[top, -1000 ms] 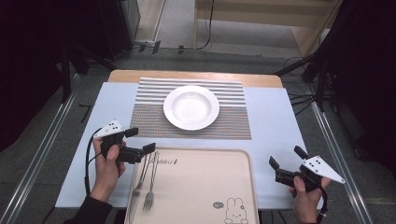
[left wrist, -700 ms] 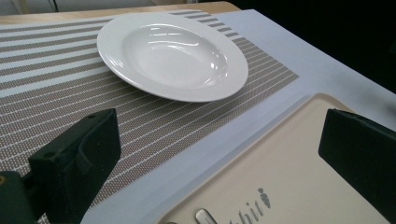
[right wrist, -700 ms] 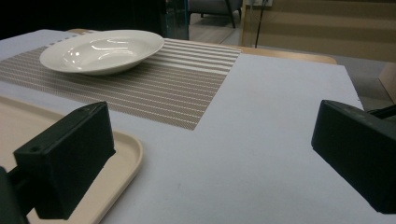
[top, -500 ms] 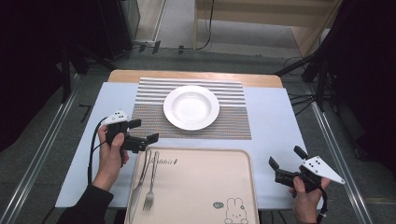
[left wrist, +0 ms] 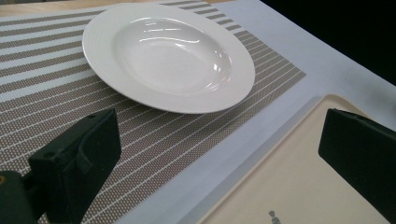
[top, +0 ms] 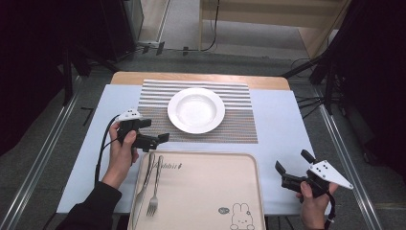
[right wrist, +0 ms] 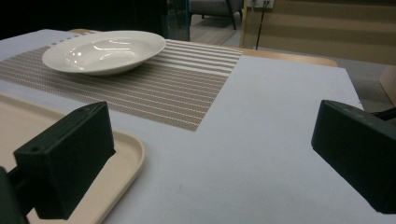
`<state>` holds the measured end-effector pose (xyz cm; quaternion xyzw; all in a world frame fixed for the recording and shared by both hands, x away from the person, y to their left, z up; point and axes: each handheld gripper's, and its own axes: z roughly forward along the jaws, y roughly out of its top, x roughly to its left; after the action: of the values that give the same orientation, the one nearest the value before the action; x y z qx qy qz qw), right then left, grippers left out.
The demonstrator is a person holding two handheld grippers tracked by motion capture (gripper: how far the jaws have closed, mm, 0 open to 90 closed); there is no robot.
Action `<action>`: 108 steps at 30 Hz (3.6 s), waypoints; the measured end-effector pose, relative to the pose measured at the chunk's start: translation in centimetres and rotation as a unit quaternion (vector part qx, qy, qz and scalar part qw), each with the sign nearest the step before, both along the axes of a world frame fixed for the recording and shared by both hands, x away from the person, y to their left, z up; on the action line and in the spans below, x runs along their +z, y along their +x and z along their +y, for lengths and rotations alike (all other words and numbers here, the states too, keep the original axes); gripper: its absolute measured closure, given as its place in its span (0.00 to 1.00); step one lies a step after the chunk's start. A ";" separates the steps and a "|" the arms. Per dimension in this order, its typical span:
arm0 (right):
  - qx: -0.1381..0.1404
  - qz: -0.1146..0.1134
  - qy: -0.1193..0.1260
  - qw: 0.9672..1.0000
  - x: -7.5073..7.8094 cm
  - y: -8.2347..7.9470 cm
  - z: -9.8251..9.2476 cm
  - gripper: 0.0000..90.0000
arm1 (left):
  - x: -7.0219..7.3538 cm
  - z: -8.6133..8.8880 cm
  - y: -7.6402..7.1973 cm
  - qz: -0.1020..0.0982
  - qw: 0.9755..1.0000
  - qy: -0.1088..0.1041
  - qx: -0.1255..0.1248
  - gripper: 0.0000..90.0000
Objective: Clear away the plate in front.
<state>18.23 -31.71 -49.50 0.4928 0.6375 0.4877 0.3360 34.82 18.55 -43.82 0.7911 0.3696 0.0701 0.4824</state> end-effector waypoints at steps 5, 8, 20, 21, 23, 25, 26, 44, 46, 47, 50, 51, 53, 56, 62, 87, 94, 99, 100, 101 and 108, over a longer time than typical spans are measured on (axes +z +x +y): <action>-0.001 0.001 0.001 1.000 0.0 0.0 0.0 0.00 | 0.0 -0.3 1.0 -0.001 1.000 -0.003 0.001 0.00; 0.000 0.001 0.000 1.000 0.0 0.0 0.0 0.00 | -0.1 -0.3 1.8 0.000 1.000 0.001 0.004 0.00; 0.001 0.000 0.000 1.000 0.0 0.0 0.0 0.00 | -0.4 -0.2 3.5 0.006 1.000 -0.009 0.012 0.00; 0.001 0.000 0.000 1.000 0.0 0.0 0.0 0.00 | -0.5 -0.2 3.7 0.008 1.000 -0.008 0.012 0.00; 0.001 0.000 0.000 1.000 0.0 0.0 0.0 0.00 | -0.6 -0.1 3.9 0.011 1.000 -0.006 0.014 0.00; 0.001 0.000 0.000 1.000 0.0 0.0 0.0 0.00 | -0.6 -0.2 4.2 0.013 1.000 -0.007 0.015 0.00; 0.001 0.000 0.000 1.000 0.0 0.0 0.0 0.00 | -0.6 -0.2 4.3 0.012 1.000 -0.006 0.015 0.00; 0.001 0.001 0.002 1.000 0.0 0.1 0.0 0.00 | -1.6 -1.8 7.5 0.031 0.999 0.015 0.021 0.00; 0.001 0.001 0.002 1.000 0.0 0.1 0.0 0.00 | -1.8 -2.0 7.9 0.036 0.999 0.015 0.024 0.00; 0.001 0.002 0.002 1.000 0.0 0.1 0.0 0.00 | -1.9 -2.0 8.1 0.037 0.999 0.017 0.023 0.00; 0.001 0.001 0.002 1.000 -0.1 0.1 0.0 0.00 | -2.0 -2.3 8.6 0.037 0.999 0.023 0.026 0.00; 0.001 0.001 0.002 1.000 -0.1 0.1 -0.1 0.00 | -2.1 -2.3 8.7 0.038 0.999 0.019 0.027 0.00; 0.001 0.003 0.003 1.000 -0.1 0.1 -0.1 0.00 | -2.1 -2.4 9.0 0.042 0.998 0.019 0.032 0.06; 0.001 0.003 0.005 1.000 -0.1 0.1 -0.1 0.00 | -2.4 -2.7 9.6 0.047 0.998 0.027 0.030 0.07; 0.002 0.003 0.005 1.000 -0.1 0.1 -0.1 0.00 | -2.9 -3.3 10.4 0.051 0.998 0.034 0.033 0.07; 0.003 0.004 0.006 1.000 -0.2 0.2 -0.1 0.00 | -5.2 -4.0 12.9 0.112 0.990 0.025 0.078 0.24; 0.003 0.004 0.005 1.000 -0.2 0.2 -0.1 0.00 | -5.7 -4.4 13.3 0.128 0.988 0.016 0.083 0.31; 0.002 0.005 0.006 1.000 -0.2 0.2 -0.1 0.00 | -5.9 -5.1 13.5 0.144 0.985 0.017 0.091 0.38; 0.002 0.005 0.005 1.000 -0.2 0.2 -0.1 0.00 | -6.0 -5.1 13.6 0.146 0.985 0.015 0.091 0.38; 0.002 0.005 0.005 1.000 -0.2 0.2 -0.1 0.00 | -6.0 -5.2 13.6 0.148 0.985 0.013 0.090 0.38; 0.002 0.008 0.005 1.000 -0.2 0.3 -0.1 0.00 | -6.2 -5.7 13.4 0.155 0.984 0.012 0.086 0.31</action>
<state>18.49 -31.86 -49.72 0.4970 0.6384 0.4876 0.3281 48.18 12.89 -49.99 0.7632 0.5060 -0.0073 0.4018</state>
